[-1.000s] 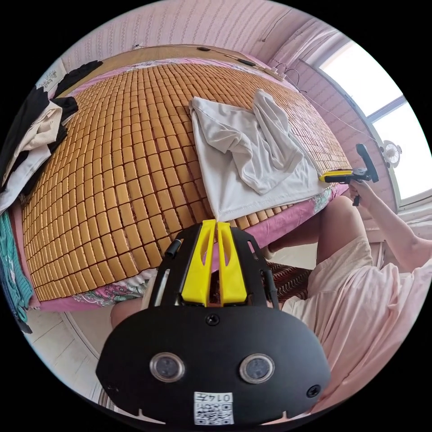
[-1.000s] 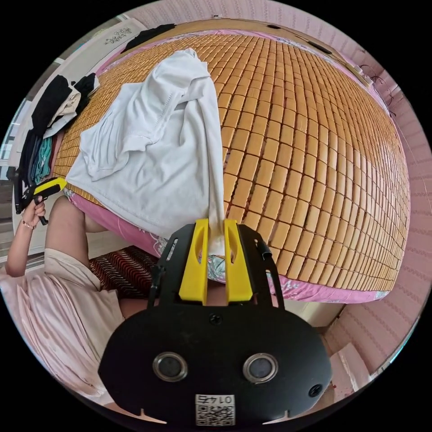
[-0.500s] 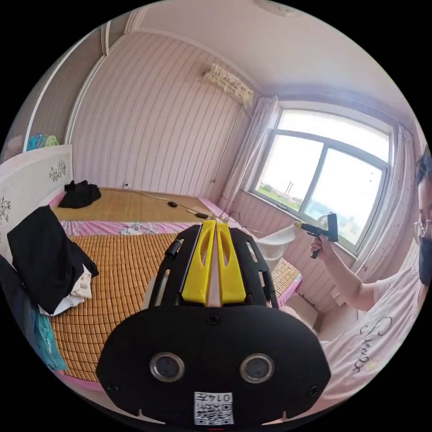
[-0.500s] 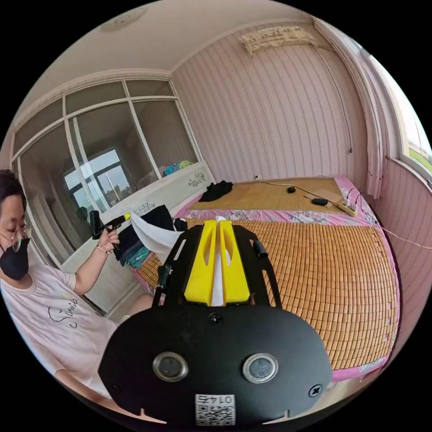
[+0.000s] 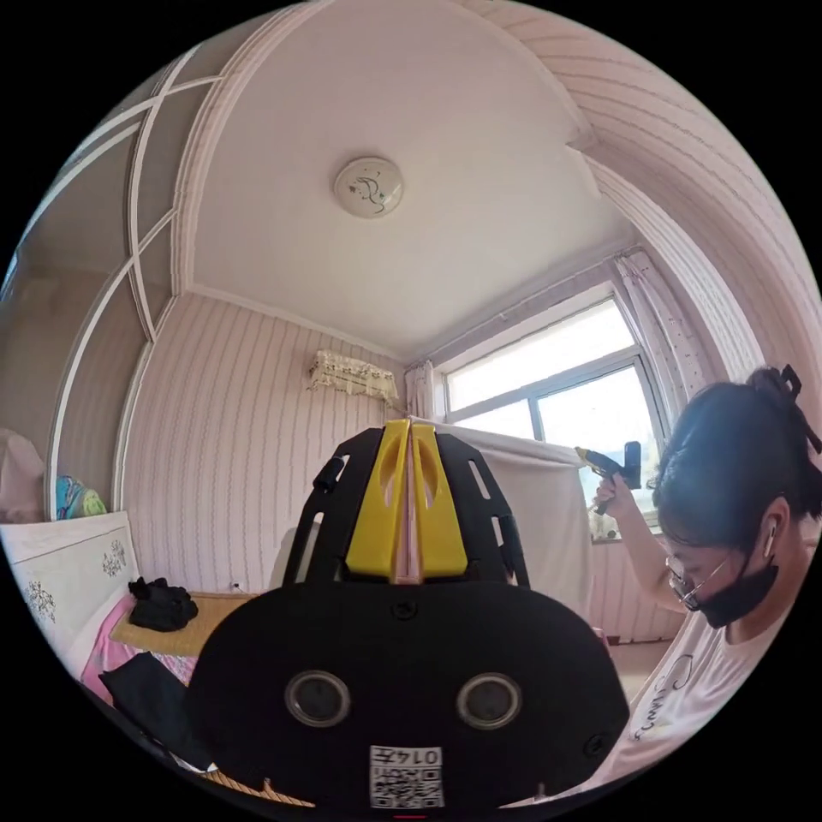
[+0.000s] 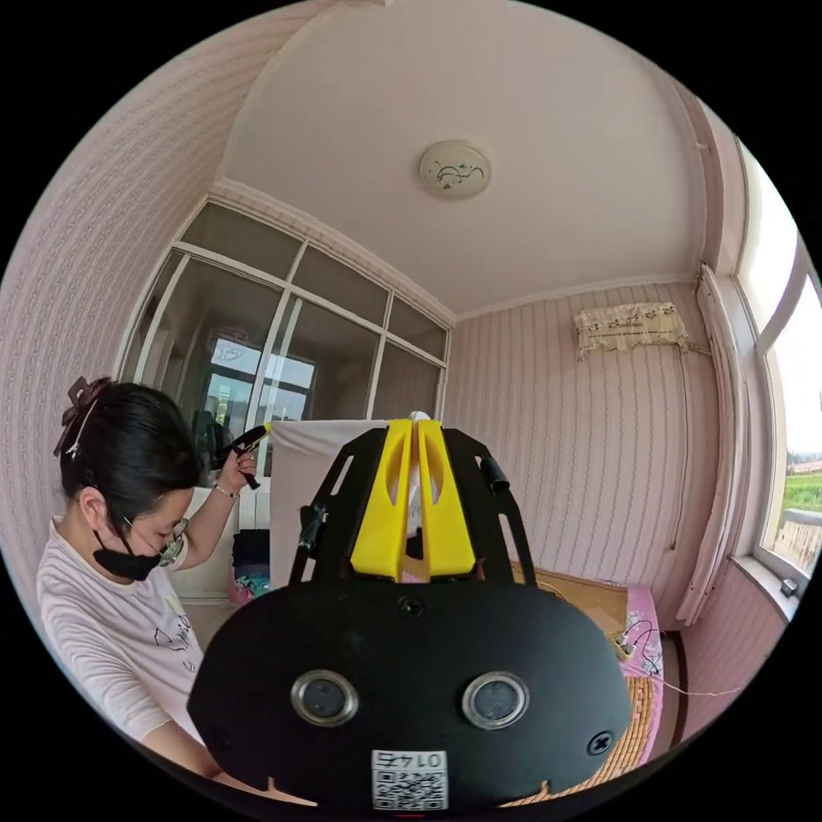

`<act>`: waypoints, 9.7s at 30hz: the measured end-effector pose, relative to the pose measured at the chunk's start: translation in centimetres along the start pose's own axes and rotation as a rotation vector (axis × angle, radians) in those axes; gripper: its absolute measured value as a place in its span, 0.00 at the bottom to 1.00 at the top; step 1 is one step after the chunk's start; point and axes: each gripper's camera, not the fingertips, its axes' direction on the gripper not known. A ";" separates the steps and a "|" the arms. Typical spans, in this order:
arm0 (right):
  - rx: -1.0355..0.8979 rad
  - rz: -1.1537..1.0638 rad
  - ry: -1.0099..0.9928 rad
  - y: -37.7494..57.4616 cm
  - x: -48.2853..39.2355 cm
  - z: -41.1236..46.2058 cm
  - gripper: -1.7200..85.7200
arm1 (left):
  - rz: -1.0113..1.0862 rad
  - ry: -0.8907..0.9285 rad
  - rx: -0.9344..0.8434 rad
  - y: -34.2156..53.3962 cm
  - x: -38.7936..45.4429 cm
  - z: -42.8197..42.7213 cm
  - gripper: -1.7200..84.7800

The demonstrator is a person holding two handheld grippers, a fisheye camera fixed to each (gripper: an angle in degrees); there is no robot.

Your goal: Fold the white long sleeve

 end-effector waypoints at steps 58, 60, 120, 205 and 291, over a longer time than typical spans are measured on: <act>-1.479 0.706 0.173 71.1 6.0 24.8 0.02 | -0.355 -0.148 -1.666 73.9 2.6 22.3 0.01; -1.505 0.695 0.168 71.7 5.7 25.2 0.03 | -0.371 -0.137 -1.693 75.5 3.0 23.0 0.01; -1.305 0.988 1.006 76.8 33.1 19.1 0.10 | -0.060 0.274 -1.703 107.7 14.6 95.2 0.06; -1.425 -0.210 -0.647 82.1 2.2 112.8 0.12 | -0.601 -0.597 -1.553 79.8 -15.6 18.9 0.08; -1.517 0.241 0.081 81.7 10.1 92.8 0.11 | -0.629 -0.647 -1.527 72.9 -27.6 18.9 0.07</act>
